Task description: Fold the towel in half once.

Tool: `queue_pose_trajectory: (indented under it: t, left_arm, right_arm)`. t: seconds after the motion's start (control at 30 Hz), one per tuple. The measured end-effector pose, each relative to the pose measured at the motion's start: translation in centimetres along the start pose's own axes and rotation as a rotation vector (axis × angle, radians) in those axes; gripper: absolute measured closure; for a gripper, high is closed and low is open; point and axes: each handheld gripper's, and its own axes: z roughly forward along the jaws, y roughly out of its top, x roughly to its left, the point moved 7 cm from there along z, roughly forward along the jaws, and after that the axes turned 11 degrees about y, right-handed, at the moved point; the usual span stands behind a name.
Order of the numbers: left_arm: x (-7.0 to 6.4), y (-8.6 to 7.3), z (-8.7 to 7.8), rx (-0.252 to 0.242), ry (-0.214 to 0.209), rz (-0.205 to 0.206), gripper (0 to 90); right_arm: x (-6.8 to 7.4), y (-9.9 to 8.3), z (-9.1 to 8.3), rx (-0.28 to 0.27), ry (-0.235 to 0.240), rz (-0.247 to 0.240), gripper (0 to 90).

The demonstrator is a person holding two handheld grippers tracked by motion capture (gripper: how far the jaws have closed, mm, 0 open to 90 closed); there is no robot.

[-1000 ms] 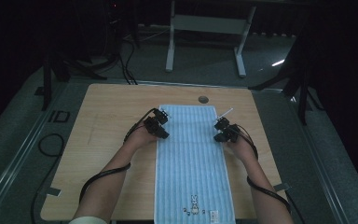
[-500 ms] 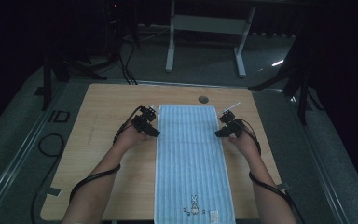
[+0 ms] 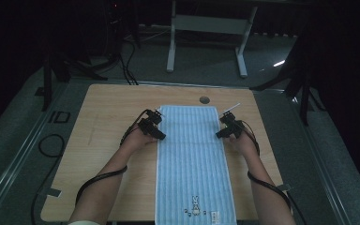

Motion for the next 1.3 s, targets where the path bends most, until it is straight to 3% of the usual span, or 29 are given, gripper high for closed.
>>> queue_pose_trajectory:
  t: [0.13,0.33,0.43,0.57,0.7,0.8,0.87,0.97,1.17,1.3]
  left_arm:
    - [-0.5,0.2,0.0,-0.011,-0.001,0.011,53.1]
    - [-1.1,0.4,-0.1,-0.016,-0.046,0.009,77.5]
    - [-1.5,0.5,-0.4,-0.018,-0.021,0.031,86.0]
    - [-1.7,0.8,-1.8,-0.046,-0.029,0.053,87.2]
    - [-1.6,0.7,-3.8,-0.086,-0.043,0.052,87.5]
    - [-1.7,0.3,-5.4,-0.116,-0.057,0.049,87.6]
    - [-1.9,0.0,-6.4,-0.136,-0.042,0.073,87.6]
    - [-2.5,-0.8,-7.8,-0.16,-0.042,0.075,87.5]
    - [-5.1,-3.6,-9.6,-0.166,-0.07,0.106,87.2]
    - [-6.9,-5.9,-9.3,-0.108,-0.126,0.131,86.9]
  right_arm:
    - [0.2,0.0,0.0,0.0,0.012,-0.003,61.7]
    - [1.0,-0.1,0.1,0.005,0.037,-0.018,85.1]
    - [1.3,-0.1,0.1,0.016,0.024,-0.036,87.0]
    - [1.4,-0.1,-0.8,0.009,0.028,-0.055,87.4]
    - [1.9,0.0,-2.8,-0.045,0.027,-0.074,87.4]
    - [2.7,-0.3,-4.2,-0.075,0.037,-0.1,87.4]
    - [3.4,-0.8,-5.2,-0.089,0.043,-0.125,87.4]
    - [4.3,-1.5,-6.4,-0.114,0.049,-0.152,87.3]
    - [6.3,-4.1,-7.8,-0.149,0.071,-0.193,87.3]
    - [7.3,-6.6,-7.2,-0.126,0.091,-0.22,87.3]
